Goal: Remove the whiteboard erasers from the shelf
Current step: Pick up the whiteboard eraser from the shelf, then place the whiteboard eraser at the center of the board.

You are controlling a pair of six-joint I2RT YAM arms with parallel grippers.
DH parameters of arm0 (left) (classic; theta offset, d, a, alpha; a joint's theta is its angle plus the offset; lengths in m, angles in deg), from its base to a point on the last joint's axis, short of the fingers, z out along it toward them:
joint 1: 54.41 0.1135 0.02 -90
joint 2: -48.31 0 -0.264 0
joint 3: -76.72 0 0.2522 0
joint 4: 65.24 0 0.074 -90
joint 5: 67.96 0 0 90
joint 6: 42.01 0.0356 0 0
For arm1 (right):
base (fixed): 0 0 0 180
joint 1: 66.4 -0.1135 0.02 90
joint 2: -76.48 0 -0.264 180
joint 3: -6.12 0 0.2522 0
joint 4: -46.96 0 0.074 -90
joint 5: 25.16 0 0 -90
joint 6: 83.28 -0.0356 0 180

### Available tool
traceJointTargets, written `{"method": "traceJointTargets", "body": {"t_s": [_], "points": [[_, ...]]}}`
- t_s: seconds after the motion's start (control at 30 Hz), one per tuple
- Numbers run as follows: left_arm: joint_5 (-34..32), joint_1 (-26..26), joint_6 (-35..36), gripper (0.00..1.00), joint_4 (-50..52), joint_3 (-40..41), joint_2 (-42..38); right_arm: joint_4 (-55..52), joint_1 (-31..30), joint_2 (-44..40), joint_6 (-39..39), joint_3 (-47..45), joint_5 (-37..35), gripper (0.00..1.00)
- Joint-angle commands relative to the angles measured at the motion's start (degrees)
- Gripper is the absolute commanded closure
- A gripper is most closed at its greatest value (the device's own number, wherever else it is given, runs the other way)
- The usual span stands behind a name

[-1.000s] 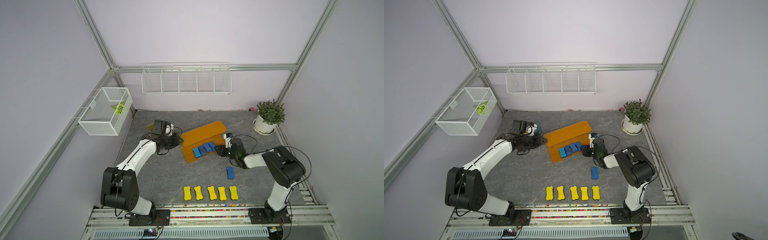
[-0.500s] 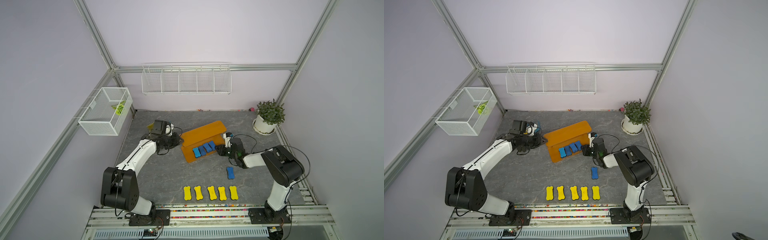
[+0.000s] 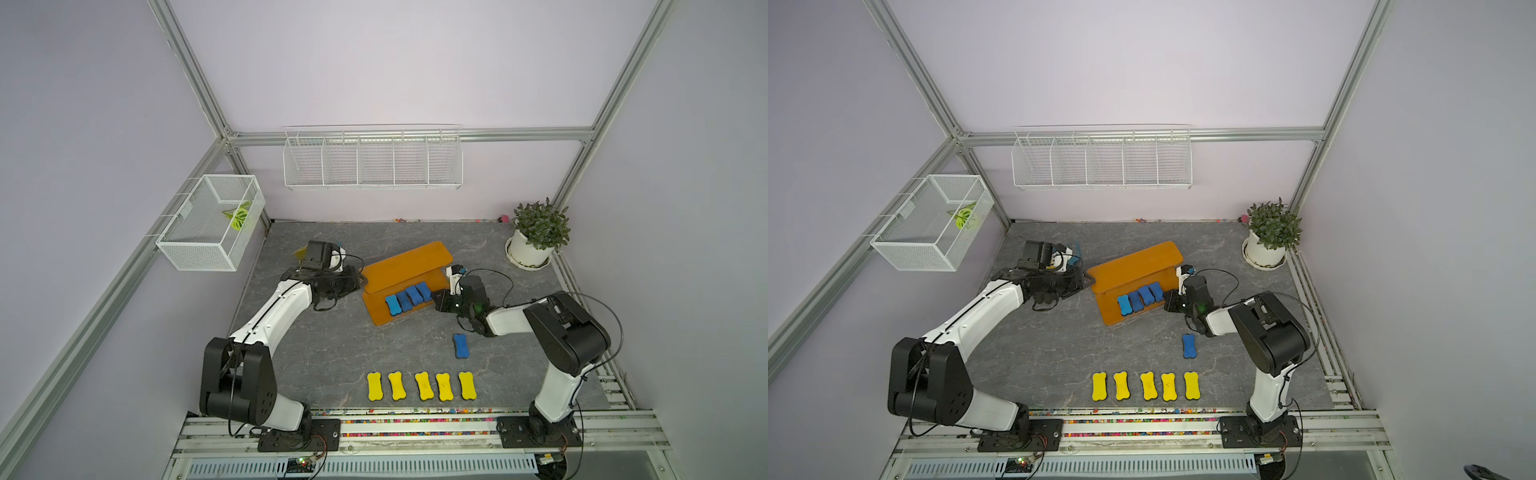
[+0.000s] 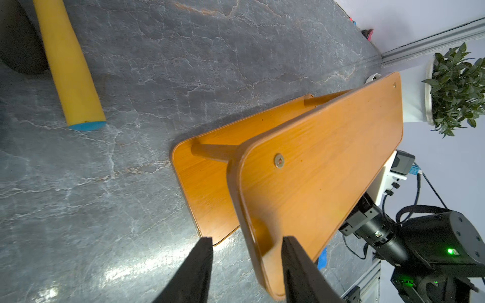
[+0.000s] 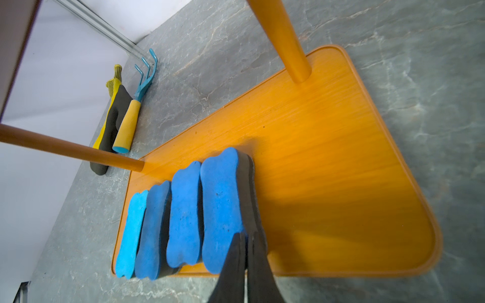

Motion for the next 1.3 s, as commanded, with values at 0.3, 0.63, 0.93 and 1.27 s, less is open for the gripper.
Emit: {"method": "traceJointTargets", "body": {"t_s": [0.3, 0.63, 0.93, 1.27], "points": [[0.2, 0.0, 0.6, 0.5, 0.5, -0.1, -2.0, -14.0, -4.6, -15.7, -2.9, -6.4, -10.1, 1.0], [1.7, 0.1, 0.6, 0.5, 0.4, 0.1, -2.2, -32.3, -16.0, -33.3, -11.8, -13.8, -21.6, 1.0], [2.6, 0.1, 0.3, 0.5, -0.4, 0.4, -3.0, -38.1, -24.2, -35.9, -15.6, -15.6, -25.6, 0.96], [2.1, 0.1, 0.6, 0.5, -0.3, 0.5, -3.1, -41.5, -26.7, -36.3, -15.8, -16.2, -24.3, 0.88]]}}
